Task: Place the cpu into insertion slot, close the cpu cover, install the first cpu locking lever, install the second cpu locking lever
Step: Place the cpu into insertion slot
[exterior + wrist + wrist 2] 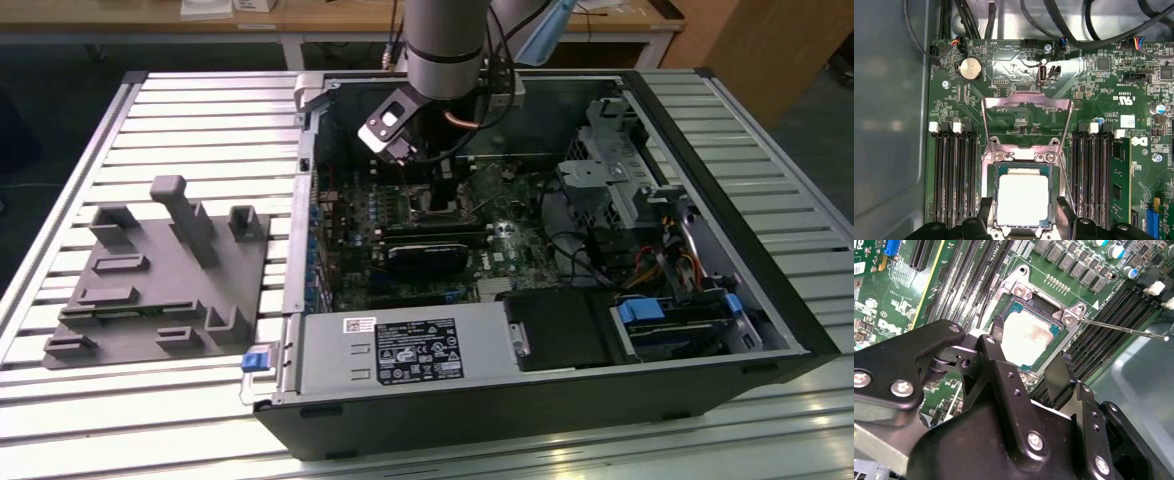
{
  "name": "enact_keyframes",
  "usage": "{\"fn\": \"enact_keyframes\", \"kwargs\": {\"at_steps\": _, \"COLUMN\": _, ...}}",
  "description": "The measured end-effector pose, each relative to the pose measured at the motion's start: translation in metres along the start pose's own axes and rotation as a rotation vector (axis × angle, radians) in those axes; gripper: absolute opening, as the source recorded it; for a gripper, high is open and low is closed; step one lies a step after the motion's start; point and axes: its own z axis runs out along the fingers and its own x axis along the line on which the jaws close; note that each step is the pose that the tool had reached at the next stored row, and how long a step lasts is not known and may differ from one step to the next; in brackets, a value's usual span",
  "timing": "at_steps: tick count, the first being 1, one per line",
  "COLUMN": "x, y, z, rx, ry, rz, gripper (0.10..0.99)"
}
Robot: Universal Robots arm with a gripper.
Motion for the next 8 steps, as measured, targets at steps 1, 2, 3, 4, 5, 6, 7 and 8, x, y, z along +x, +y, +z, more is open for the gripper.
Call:
{"fn": "enact_keyframes", "kwargs": {"at_steps": 1, "x": 0.0000, "y": 0.0000, "z": 0.0000, "rx": 0.000, "ry": -0.0001, "rz": 0.000, "gripper": 0.604}}
{"fn": "enact_keyframes", "kwargs": {"at_steps": 2, "x": 0.0000, "y": 0.0000, "z": 0.0000, "rx": 0.000, "ry": 0.0000, "rz": 0.000, "gripper": 0.604}}
{"fn": "enact_keyframes", "kwargs": {"at_steps": 3, "x": 0.0000, "y": 0.0000, "z": 0.0000, "rx": 0.000, "ry": 0.0000, "rz": 0.000, "gripper": 0.604}}
{"fn": "enact_keyframes", "kwargs": {"at_steps": 4, "x": 0.0000, "y": 0.0000, "z": 0.0000, "rx": 0.000, "ry": 0.0000, "rz": 0.000, "gripper": 0.604}}
{"fn": "enact_keyframes", "kwargs": {"at_steps": 5, "x": 0.0000, "y": 0.0000, "z": 0.0000, "rx": 0.000, "ry": 0.0000, "rz": 0.000, "gripper": 0.592}}
{"fn": "enact_keyframes", "kwargs": {"at_steps": 6, "x": 0.0000, "y": 0.0000, "z": 0.0000, "rx": 0.000, "ry": 0.0000, "rz": 0.000, "gripper": 0.525}}
{"fn": "enact_keyframes", "kwargs": {"at_steps": 7, "x": 0.0000, "y": 0.0000, "z": 0.0000, "rx": 0.000, "ry": 0.0000, "rz": 0.000, "gripper": 0.467}}
{"fn": "enact_keyframes", "kwargs": {"at_steps": 8, "x": 0.0000, "y": 0.0000, "z": 0.0000, "rx": 0.000, "ry": 0.0000, "rz": 0.000, "gripper": 0.467}}
